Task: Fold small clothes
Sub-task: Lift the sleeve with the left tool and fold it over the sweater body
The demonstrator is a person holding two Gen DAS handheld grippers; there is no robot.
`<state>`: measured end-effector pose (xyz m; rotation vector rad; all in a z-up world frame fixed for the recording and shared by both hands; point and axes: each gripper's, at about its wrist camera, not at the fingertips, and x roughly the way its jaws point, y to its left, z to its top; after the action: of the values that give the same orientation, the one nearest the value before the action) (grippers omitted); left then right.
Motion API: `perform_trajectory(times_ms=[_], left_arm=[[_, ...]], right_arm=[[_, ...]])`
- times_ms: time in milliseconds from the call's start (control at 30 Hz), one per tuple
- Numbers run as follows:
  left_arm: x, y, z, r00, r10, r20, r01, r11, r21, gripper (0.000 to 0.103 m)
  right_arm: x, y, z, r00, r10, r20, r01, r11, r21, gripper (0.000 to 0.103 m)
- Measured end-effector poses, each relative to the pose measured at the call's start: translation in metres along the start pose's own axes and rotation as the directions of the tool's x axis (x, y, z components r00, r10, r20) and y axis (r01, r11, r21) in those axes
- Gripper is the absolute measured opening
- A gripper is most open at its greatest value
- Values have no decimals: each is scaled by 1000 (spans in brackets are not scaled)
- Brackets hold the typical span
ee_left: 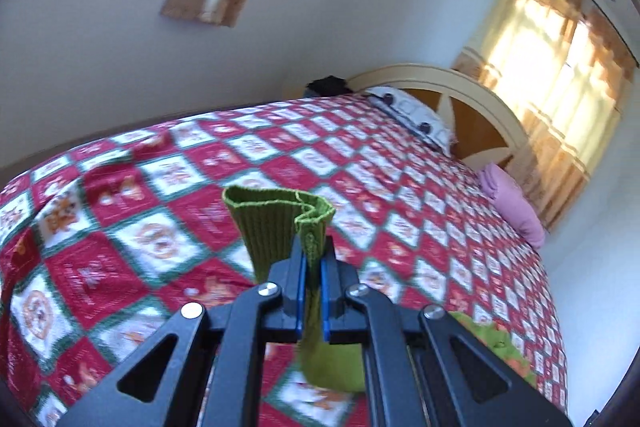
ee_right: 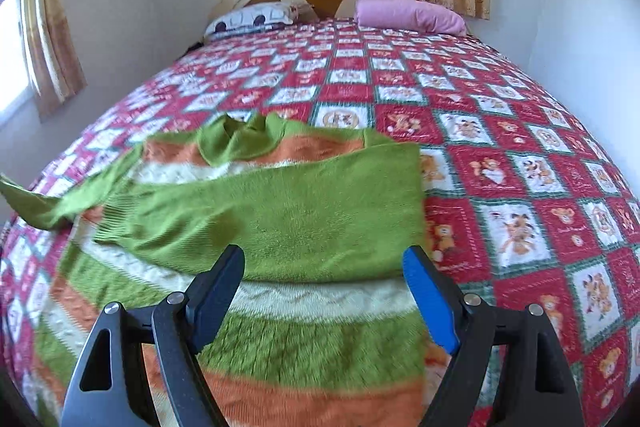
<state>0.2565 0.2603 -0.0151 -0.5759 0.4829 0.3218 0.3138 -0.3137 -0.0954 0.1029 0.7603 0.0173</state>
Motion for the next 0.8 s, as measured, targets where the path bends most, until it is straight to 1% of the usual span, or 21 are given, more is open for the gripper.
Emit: perform_trajectory(times_ms=[100, 233, 300, 433, 567, 733, 800], left_arm=[[-1, -32, -2, 999, -48, -2, 48, 998, 31, 6], [-3, -71, -3, 995, -101, -7, 101, 993, 59, 6], [-6, -97, -4, 991, -137, -6, 137, 987, 82, 6], [-13, -140, -12, 982, -188, -7, 188, 975, 123, 6], [-18, -182, -25, 974, -225, -11, 224, 961, 163, 6], [-13, -228, -52, 958, -279, -69, 287, 939, 189, 6], [-9, -251, -69, 951, -294, -93, 307, 929, 208, 6]], right_arm=[[-15, -9, -5, 1000, 26, 6, -26, 1000, 17, 82], [-29, -21, -17, 1000, 28, 11, -28, 999, 21, 82], [-34, -27, -25, 1000, 28, 12, -29, 999, 21, 82], [-39, -43, -36, 1000, 25, 8, -26, 999, 42, 82], [-46, -58, -49, 1000, 25, 6, -25, 997, 69, 82], [-54, -65, -60, 1000, 19, 14, -20, 997, 75, 82], [-56, -67, -64, 1000, 16, 20, -17, 997, 76, 82]])
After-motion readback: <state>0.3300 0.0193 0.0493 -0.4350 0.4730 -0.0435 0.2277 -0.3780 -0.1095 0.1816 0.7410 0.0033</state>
